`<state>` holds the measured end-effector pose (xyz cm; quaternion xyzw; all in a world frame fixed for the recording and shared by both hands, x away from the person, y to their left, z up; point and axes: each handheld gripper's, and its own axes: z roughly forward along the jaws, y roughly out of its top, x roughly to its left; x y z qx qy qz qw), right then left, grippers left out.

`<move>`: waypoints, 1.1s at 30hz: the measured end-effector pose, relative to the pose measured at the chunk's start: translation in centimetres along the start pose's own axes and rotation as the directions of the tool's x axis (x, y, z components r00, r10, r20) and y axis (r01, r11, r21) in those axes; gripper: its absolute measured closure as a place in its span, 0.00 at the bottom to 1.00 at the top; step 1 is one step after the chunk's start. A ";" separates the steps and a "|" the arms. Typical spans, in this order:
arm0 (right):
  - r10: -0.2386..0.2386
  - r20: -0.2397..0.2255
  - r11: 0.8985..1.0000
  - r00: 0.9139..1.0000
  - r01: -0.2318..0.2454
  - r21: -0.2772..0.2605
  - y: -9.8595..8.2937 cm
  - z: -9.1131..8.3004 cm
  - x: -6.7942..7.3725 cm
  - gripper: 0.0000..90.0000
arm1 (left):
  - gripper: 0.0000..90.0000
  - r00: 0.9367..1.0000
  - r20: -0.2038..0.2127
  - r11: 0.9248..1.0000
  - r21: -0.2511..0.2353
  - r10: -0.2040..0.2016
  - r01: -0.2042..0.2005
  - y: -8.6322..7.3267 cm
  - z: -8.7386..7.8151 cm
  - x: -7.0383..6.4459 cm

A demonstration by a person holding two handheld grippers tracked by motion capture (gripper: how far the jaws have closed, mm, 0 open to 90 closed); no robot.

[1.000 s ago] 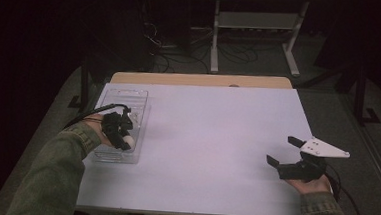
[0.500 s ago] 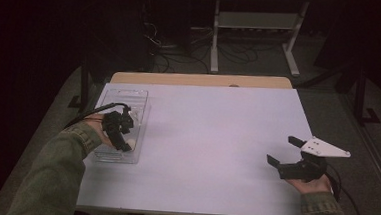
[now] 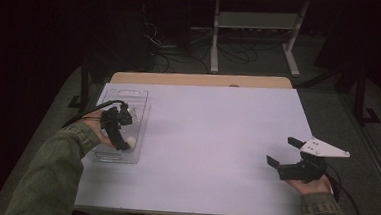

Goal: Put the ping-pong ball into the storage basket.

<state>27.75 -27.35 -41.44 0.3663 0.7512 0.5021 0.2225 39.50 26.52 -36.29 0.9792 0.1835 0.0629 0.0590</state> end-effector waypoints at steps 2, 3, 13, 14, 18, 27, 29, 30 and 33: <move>-0.001 0.001 1.000 1.000 0.001 -0.003 0.0 -0.1 0.0 0.00 | 0.01 1.000 0.000 1.000 -0.007 -0.009 0.009 -0.1 -0.2 0.1; 0.000 0.002 1.000 1.000 0.000 -0.004 0.0 -0.1 0.0 0.00 | 0.01 1.000 -0.002 1.000 -0.014 -0.015 0.015 -0.1 -0.3 0.1; 0.009 0.003 1.000 1.000 -0.008 -0.013 -0.1 -0.5 0.0 0.00 | 0.00 0.998 -0.042 0.998 -0.047 -0.035 0.033 -0.8 -1.4 0.0; 0.009 0.003 1.000 1.000 -0.008 -0.013 -0.1 -0.5 0.0 0.00 | 0.00 0.998 -0.050 0.998 -0.053 -0.038 0.035 -0.9 -1.6 0.1; 0.011 0.004 1.000 1.000 -0.011 -0.014 -0.1 -0.5 -0.1 0.00 | 0.00 0.996 -0.076 0.996 -0.080 -0.051 0.044 -1.2 -2.2 0.1; 0.012 0.002 1.000 1.000 -0.012 -0.015 -0.1 -0.6 0.0 0.00 | 0.00 0.992 -0.103 0.986 -0.153 -0.074 0.058 -1.7 -3.6 0.0; 0.012 0.002 1.000 1.000 -0.012 -0.016 -0.1 -0.6 0.0 0.00 | 0.00 0.992 -0.101 0.983 -0.173 -0.076 0.058 -1.7 -3.8 -0.1; 0.010 0.001 1.000 1.000 -0.010 -0.019 -0.1 -0.5 0.0 0.00 | 0.00 0.992 -0.098 0.981 -0.185 -0.078 0.059 -1.7 -3.9 -0.2; 0.008 0.002 1.000 1.000 -0.008 -0.021 0.0 -0.6 -0.1 0.00 | 0.00 0.991 -0.101 0.975 -0.213 -0.085 0.062 -1.6 -4.2 -0.2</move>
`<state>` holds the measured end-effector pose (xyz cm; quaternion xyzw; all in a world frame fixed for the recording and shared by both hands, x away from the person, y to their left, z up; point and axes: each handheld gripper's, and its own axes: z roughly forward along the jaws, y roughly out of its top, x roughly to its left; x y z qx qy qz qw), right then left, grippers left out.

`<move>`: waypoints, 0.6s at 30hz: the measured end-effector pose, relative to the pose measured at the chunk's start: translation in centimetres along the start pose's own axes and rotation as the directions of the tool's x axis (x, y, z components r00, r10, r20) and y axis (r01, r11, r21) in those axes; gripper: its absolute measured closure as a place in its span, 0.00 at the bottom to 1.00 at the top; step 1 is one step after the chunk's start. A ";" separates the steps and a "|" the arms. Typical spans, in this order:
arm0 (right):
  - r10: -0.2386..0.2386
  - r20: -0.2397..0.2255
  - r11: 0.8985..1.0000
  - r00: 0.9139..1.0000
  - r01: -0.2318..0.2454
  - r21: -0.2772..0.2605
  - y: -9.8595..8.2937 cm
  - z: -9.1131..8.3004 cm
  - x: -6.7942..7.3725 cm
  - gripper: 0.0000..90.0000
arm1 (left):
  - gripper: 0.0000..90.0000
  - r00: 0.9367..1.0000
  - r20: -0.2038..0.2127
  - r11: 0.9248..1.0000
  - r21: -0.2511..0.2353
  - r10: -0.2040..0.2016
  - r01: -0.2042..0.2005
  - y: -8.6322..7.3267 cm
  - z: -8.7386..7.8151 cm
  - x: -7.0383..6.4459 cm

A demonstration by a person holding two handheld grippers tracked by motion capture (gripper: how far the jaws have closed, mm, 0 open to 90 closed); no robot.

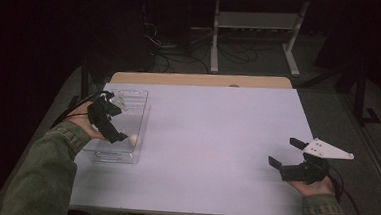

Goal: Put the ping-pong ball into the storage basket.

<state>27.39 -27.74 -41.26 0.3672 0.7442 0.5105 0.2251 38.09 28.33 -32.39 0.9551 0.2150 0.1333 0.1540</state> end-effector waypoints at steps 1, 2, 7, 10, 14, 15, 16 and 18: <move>0.000 0.000 1.000 1.000 0.000 0.000 0.0 0.0 0.0 0.00 | 0.00 1.000 0.000 1.000 0.000 0.000 0.000 0.0 0.0 0.0; -0.001 0.000 1.000 1.000 0.001 -0.001 0.0 0.0 0.0 0.00 | 0.00 1.000 -0.001 1.000 -0.008 -0.004 0.004 0.0 -0.1 0.0; -0.001 0.000 1.000 1.000 0.001 0.000 0.0 -0.1 0.0 0.00 | 0.00 1.000 -0.022 0.999 -0.049 -0.016 0.015 -0.3 -0.7 -0.1; -0.001 0.000 1.000 1.000 0.001 -0.001 0.0 -0.1 0.0 0.00 | 0.00 0.999 -0.026 0.997 -0.073 -0.018 0.016 -0.7 -1.0 -0.4; -0.002 0.000 1.000 1.000 0.002 -0.001 0.0 0.0 0.0 0.00 | 0.00 0.999 -0.030 0.993 -0.108 -0.044 0.041 -1.3 -1.2 -0.5; -0.001 0.000 1.000 1.000 0.001 0.000 0.0 -0.1 0.1 0.00 | 0.00 0.998 -0.029 0.991 -0.122 -0.058 0.054 -1.5 -1.4 -0.4; -0.002 -0.001 1.000 1.000 0.002 0.000 0.0 -0.1 0.1 0.00 | 0.00 0.997 -0.029 0.989 -0.135 -0.065 0.061 -1.7 -1.5 -0.3; -0.002 0.000 1.000 1.000 0.002 0.000 0.0 -0.1 0.1 0.00 | 0.00 0.996 -0.033 0.985 -0.159 -0.081 0.074 -2.1 -1.8 -0.3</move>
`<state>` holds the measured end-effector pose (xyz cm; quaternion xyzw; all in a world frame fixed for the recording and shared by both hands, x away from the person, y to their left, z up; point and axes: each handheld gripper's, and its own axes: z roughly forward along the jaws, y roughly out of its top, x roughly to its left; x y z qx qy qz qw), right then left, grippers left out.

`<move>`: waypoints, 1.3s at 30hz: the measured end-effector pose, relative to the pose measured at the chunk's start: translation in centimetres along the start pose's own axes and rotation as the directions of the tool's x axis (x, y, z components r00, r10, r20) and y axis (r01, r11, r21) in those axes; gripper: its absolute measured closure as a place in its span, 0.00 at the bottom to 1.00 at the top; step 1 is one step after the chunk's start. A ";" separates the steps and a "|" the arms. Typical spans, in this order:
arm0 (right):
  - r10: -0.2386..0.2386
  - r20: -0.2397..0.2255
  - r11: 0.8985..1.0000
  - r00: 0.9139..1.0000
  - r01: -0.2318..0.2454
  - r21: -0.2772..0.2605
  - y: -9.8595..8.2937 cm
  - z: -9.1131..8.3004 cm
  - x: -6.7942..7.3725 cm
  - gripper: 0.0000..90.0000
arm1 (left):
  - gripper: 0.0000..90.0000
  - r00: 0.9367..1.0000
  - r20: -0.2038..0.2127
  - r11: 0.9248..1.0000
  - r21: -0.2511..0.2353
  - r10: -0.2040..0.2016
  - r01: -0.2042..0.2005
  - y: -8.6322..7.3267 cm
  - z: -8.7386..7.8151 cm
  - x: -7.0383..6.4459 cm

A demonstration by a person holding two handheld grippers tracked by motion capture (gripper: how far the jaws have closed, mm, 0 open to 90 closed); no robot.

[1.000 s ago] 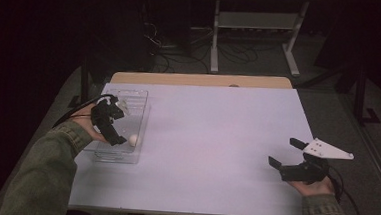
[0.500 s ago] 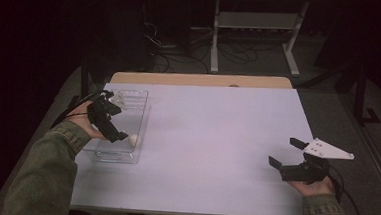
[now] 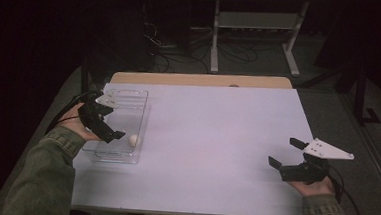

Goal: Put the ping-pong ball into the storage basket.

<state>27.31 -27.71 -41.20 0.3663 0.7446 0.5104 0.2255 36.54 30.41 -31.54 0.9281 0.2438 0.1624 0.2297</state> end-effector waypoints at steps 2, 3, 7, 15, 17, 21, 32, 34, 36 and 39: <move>0.000 0.002 1.000 1.000 0.000 -0.001 0.0 0.0 0.0 0.00 | 0.00 1.000 -0.016 1.000 -0.021 0.000 0.000 -0.2 -0.2 -0.2; -0.001 0.004 1.000 1.000 0.001 -0.001 0.0 0.0 0.0 0.00 | 0.00 1.000 -0.013 1.000 -0.026 0.003 -0.004 -0.3 -0.3 -0.3; -0.002 0.005 1.000 1.000 0.002 0.000 0.0 0.0 0.0 0.00 | 0.00 1.000 -0.024 0.999 -0.050 0.000 -0.001 -0.5 -0.4 -0.7; -0.002 0.006 1.000 1.000 0.002 -0.002 0.0 0.0 0.0 0.00 | 0.00 0.999 -0.026 0.994 -0.108 -0.035 0.032 -1.2 -0.7 -0.8; -0.006 0.007 1.000 1.000 0.006 -0.006 0.0 0.0 0.0 0.00 | 0.00 0.998 -0.033 0.992 -0.120 -0.045 0.041 -1.4 -0.8 -0.8; -0.004 0.009 1.000 1.000 0.004 -0.008 0.0 -0.1 0.0 0.00 | 0.00 0.997 -0.047 0.988 -0.148 -0.061 0.053 -1.8 -1.0 -0.8; -0.008 0.005 1.000 1.000 0.008 0.000 0.0 0.1 0.1 0.00 | 0.00 0.994 -0.047 0.976 -0.199 -0.095 0.084 -3.3 -1.3 -1.2; -0.009 0.004 1.000 1.000 0.009 0.000 0.0 0.2 0.2 0.00 | 0.00 0.993 -0.049 0.973 -0.211 -0.105 0.092 -3.6 -1.4 -1.2; -0.007 0.003 1.000 1.000 0.007 0.001 0.0 0.2 0.2 0.00 | 0.00 0.992 -0.053 0.970 -0.222 -0.114 0.099 -3.9 -1.4 -1.3; -0.007 0.002 1.000 1.000 0.007 0.004 0.0 0.2 0.2 0.00 | 0.00 0.989 -0.062 0.961 -0.249 -0.138 0.118 -4.3 -1.5 -1.4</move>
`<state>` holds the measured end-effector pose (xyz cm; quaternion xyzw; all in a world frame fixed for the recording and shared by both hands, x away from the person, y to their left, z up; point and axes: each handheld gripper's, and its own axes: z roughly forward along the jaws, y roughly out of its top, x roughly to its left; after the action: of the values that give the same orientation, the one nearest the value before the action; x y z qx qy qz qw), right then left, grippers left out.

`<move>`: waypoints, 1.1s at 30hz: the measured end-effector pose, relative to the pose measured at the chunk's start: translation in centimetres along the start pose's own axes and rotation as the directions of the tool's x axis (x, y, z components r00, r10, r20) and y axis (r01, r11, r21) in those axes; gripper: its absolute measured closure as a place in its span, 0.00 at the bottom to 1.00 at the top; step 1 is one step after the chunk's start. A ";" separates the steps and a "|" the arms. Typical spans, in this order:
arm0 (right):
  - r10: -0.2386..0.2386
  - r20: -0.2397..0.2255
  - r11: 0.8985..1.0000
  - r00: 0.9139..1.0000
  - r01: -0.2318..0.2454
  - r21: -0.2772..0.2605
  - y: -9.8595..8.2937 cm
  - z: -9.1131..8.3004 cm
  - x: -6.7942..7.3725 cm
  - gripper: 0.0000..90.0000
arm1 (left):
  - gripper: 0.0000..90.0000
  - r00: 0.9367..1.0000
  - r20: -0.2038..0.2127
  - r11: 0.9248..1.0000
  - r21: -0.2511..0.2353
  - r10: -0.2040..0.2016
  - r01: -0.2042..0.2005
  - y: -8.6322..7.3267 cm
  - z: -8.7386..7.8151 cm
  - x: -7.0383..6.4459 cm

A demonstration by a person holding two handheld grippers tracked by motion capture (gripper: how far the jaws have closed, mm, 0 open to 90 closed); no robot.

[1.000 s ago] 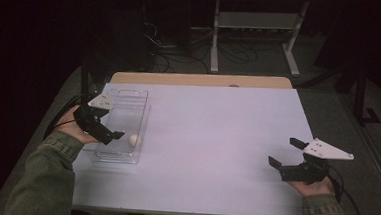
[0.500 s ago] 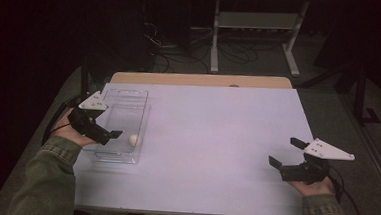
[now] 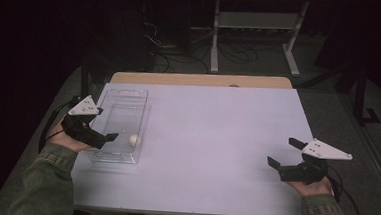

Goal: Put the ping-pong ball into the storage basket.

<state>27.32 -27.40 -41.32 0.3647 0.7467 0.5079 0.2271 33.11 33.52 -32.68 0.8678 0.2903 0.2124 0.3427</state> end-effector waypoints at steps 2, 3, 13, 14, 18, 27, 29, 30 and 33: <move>-0.005 -0.003 1.000 1.000 0.005 0.000 0.0 0.1 0.0 0.00 | 0.00 1.000 -0.004 1.000 -0.018 -0.011 0.011 -0.2 0.0 0.0; -0.007 -0.003 1.000 1.000 0.007 0.001 0.0 0.1 0.1 0.00 | 0.00 1.000 -0.003 1.000 -0.024 -0.017 0.017 -0.3 0.0 0.0; -0.001 -0.006 1.000 1.000 0.001 -0.007 0.0 0.0 0.1 0.00 | 0.00 0.997 -0.030 0.991 -0.107 -0.078 0.074 -1.5 -0.5 -0.2; -0.001 -0.006 1.000 1.000 0.001 -0.007 0.0 0.0 0.1 0.00 | 0.00 0.997 -0.032 0.991 -0.112 -0.077 0.072 -1.6 -0.6 -0.2; 0.004 -0.008 1.000 1.000 -0.004 -0.020 0.0 0.0 0.1 0.00 | 0.00 0.994 -0.043 0.985 -0.144 -0.104 0.096 -2.3 -0.6 -0.4; 0.013 -0.017 0.999 1.000 -0.013 -0.039 0.0 -0.1 0.1 0.00 | 0.00 0.986 -0.047 0.965 -0.219 -0.161 0.147 -3.6 -0.9 -0.6; 0.017 -0.023 0.999 1.000 -0.018 -0.041 0.0 -0.1 0.1 0.00 | 0.00 0.984 -0.038 0.958 -0.240 -0.174 0.160 -3.8 -1.0 -0.7; 0.016 -0.025 0.999 1.000 -0.017 -0.040 0.0 0.0 0.2 0.00 | 0.00 0.983 -0.045 0.956 -0.246 -0.178 0.162 -3.9 -1.0 -0.7; 0.017 -0.027 0.999 0.999 -0.019 -0.045 0.0 0.0 0.2 0.00 | 0.00 0.976 -0.046 0.944 -0.270 -0.211 0.191 -4.4 -1.0 -0.6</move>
<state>27.19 -27.25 -41.32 0.3594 0.7347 0.5313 0.2208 30.53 36.22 -35.33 0.7716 0.3590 0.2454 0.4643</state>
